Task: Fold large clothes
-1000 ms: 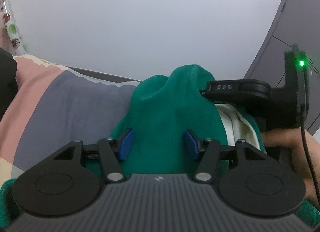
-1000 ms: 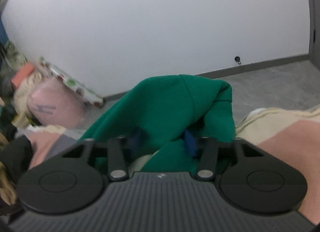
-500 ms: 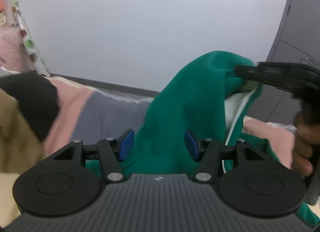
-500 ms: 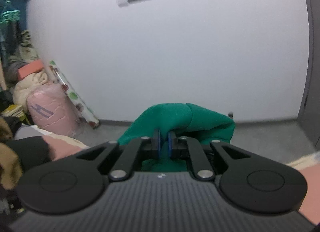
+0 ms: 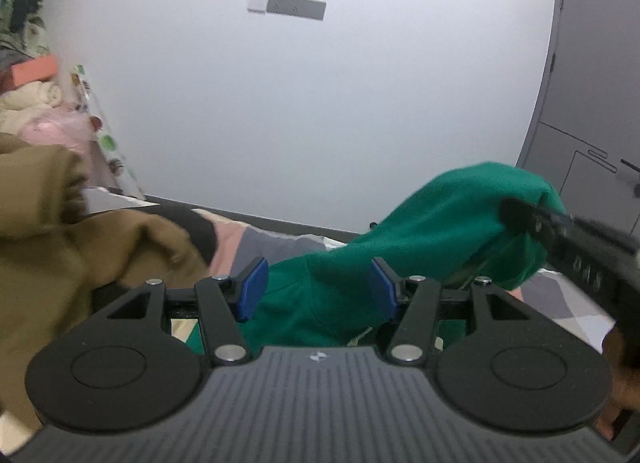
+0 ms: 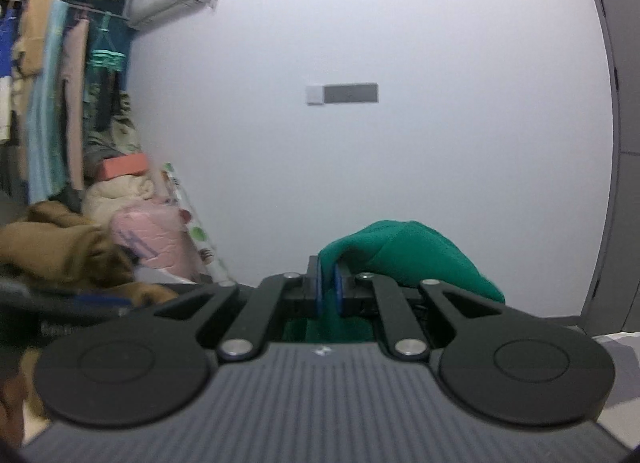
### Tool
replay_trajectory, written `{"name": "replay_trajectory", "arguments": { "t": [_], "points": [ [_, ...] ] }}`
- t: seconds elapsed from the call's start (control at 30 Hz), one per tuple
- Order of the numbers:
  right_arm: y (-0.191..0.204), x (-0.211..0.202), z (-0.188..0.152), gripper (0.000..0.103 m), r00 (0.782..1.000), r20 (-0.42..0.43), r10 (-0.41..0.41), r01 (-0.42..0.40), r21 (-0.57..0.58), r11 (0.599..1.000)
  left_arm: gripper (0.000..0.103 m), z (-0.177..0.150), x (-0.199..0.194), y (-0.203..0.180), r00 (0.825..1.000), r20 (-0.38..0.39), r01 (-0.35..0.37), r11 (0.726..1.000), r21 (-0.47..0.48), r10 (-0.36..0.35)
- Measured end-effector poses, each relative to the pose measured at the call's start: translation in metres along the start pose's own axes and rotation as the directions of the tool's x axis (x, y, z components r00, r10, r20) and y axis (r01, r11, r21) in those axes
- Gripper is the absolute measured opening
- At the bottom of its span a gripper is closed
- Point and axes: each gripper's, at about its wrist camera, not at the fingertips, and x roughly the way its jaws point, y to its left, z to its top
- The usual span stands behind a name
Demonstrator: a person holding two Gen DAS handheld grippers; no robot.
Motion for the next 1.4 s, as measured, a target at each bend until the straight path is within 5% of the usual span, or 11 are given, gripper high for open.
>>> {"name": "replay_trajectory", "arguments": {
  "t": [0.2, 0.4, 0.6, 0.7, 0.93, 0.97, 1.0, 1.07, 1.3, 1.4],
  "points": [
    [0.038, -0.091, -0.016, 0.008, 0.999, 0.013, 0.035, -0.034, -0.046, 0.998, 0.062, -0.029, -0.104, 0.005, 0.999, 0.021, 0.028, 0.997, -0.068, -0.027],
    [0.078, -0.169, -0.062, 0.007, 0.998, -0.009, 0.064, -0.065, -0.109, 0.992, 0.062, -0.088, -0.160, 0.012, 0.997, -0.004, 0.075, 0.988, -0.138, -0.077],
    [0.098, -0.215, -0.133, 0.007, 0.979, -0.163, 0.120, -0.124, -0.016, 0.992, 0.062, -0.161, -0.152, 0.012, 0.989, -0.081, 0.104, 0.975, -0.195, -0.122],
    [0.095, -0.213, -0.156, 0.007, 0.952, -0.271, 0.146, -0.137, 0.052, 0.989, 0.062, -0.190, -0.138, 0.013, 0.983, -0.122, 0.108, 0.971, -0.212, -0.136],
    [0.087, -0.221, -0.156, 0.011, 0.899, -0.357, 0.254, -0.198, 0.187, 0.962, 0.062, -0.209, -0.120, 0.030, 0.970, -0.146, 0.150, 0.948, -0.279, -0.196],
    [0.085, -0.226, -0.154, 0.017, 0.893, -0.354, 0.277, -0.214, 0.205, 0.955, 0.062, -0.208, -0.118, 0.032, 0.967, -0.145, 0.161, 0.941, -0.297, -0.212],
    [0.081, -0.231, -0.152, 0.036, 0.891, -0.347, 0.293, -0.226, 0.221, 0.949, 0.062, -0.208, -0.115, 0.034, 0.963, -0.146, 0.174, 0.933, -0.316, -0.228],
    [0.077, -0.245, -0.150, 0.060, 0.899, -0.310, 0.308, -0.234, 0.253, 0.939, 0.062, -0.207, -0.110, 0.034, 0.955, -0.153, 0.190, 0.921, -0.339, -0.254],
    [0.033, -0.248, -0.134, 0.071, 0.964, -0.199, 0.176, -0.101, 0.337, 0.936, 0.067, -0.208, -0.087, 0.027, 0.927, -0.175, 0.241, 0.884, -0.400, -0.332],
    [0.012, -0.230, -0.139, 0.073, 0.970, -0.227, 0.085, 0.000, 0.348, 0.937, 0.069, -0.213, -0.075, 0.024, 0.920, -0.184, 0.250, 0.882, -0.400, -0.345]
  ]
}}
